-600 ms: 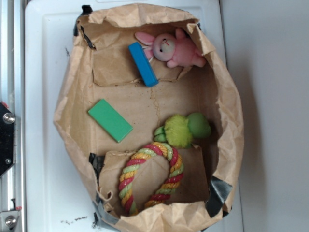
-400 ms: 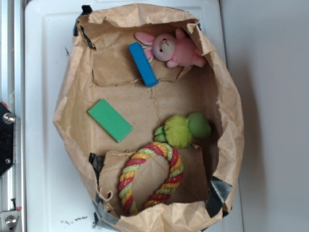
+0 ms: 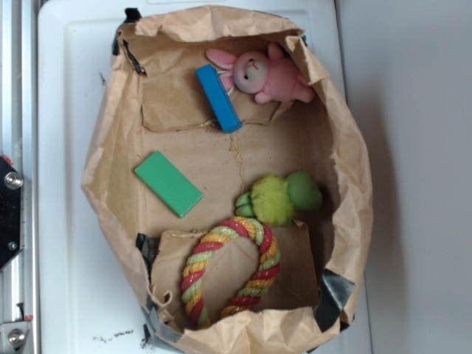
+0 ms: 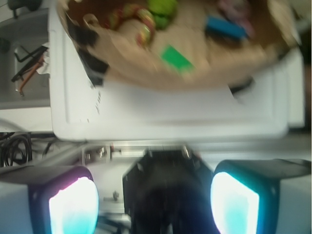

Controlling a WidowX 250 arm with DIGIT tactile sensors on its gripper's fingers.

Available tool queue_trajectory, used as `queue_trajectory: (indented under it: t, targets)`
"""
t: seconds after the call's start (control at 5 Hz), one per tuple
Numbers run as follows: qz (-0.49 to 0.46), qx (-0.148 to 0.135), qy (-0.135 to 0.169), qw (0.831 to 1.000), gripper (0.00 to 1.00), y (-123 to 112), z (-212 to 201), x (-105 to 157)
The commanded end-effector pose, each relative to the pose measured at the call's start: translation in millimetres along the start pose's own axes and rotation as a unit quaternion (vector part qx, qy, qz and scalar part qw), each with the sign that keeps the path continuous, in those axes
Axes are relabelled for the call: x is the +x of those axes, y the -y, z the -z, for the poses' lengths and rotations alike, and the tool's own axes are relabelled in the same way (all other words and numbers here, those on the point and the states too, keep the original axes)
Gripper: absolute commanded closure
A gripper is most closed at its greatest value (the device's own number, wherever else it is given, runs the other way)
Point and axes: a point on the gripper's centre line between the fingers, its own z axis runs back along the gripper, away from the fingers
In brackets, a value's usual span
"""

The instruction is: Grab the green block.

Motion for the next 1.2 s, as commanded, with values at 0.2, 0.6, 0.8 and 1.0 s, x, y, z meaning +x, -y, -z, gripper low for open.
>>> queue_trajectory:
  t: [0.2,0.6,0.8,1.0]
  targets:
    - [0.154,0.064,0.035,0.985,0.0,-54,36,94]
    - [0.265,0.075,0.034,0.961,0.0,-58,59,96]
    - [0.302,0.051,0.043,0.951,0.0,-52,72,89]
    - [0.32,0.037,0.046,0.945,0.0,-50,86,87]
